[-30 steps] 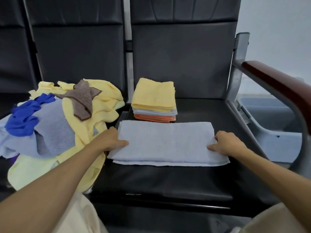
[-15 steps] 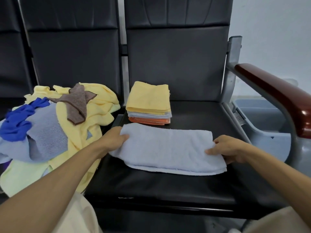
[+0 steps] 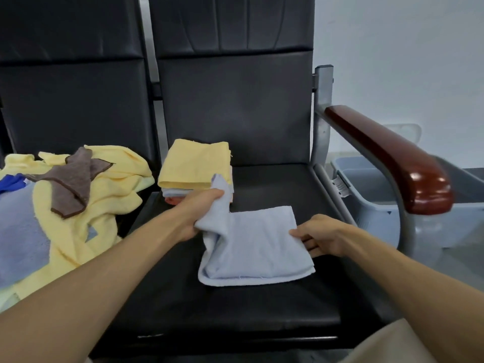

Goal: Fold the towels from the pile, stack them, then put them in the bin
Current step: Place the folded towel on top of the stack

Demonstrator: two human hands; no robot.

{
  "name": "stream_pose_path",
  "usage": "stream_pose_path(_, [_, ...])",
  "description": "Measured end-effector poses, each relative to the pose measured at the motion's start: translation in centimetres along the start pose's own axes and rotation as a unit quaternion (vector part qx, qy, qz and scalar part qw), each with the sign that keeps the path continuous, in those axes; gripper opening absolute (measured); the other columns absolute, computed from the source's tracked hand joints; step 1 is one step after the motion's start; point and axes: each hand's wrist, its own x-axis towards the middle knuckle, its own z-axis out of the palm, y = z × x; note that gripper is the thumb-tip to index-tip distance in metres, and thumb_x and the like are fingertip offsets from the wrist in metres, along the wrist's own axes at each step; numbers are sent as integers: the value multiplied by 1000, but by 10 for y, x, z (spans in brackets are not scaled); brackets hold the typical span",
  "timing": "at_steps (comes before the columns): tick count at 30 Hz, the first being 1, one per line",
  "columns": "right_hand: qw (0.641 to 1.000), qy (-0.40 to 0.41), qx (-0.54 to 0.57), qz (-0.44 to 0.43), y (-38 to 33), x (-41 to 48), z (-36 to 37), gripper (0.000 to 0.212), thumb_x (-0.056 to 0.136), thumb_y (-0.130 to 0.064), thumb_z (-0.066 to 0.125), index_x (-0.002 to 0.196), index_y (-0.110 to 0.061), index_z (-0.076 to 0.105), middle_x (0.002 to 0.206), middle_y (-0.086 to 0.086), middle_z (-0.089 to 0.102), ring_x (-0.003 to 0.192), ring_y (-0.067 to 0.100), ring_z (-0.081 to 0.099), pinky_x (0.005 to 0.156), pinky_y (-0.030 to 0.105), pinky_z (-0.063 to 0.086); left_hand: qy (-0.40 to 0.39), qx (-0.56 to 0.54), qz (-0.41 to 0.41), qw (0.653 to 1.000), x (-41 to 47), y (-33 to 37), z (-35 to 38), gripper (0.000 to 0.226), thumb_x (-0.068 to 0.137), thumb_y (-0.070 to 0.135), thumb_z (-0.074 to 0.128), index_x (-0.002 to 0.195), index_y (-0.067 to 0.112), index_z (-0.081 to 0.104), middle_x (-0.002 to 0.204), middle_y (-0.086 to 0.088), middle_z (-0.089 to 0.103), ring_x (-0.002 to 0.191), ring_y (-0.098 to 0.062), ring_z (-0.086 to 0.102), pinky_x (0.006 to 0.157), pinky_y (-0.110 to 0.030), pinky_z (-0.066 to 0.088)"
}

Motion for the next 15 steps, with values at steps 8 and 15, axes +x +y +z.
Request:
stream_pose_path(8, [999, -39, 3, -25, 6, 5, -4, 24, 101, -14, 47, 115, -5, 64, 113, 14, 69, 93, 27, 68, 80, 40, 57, -58, 219, 60, 972, 3, -11, 97, 18, 94, 28, 45, 99, 14, 56, 81, -2, 55, 72, -12, 51, 58, -26, 36])
stream_pose_path(15, [999, -22, -17, -17, 2, 4, 1, 25, 98, -14, 48, 111, -1, 66, 104, 15, 71, 86, 26, 69, 79, 41, 59, -140, 274, 20, 951, -7, -28, 120, 21, 96, 22, 44, 113, 11, 42, 69, -12, 59, 45, -19, 56, 43, -24, 48])
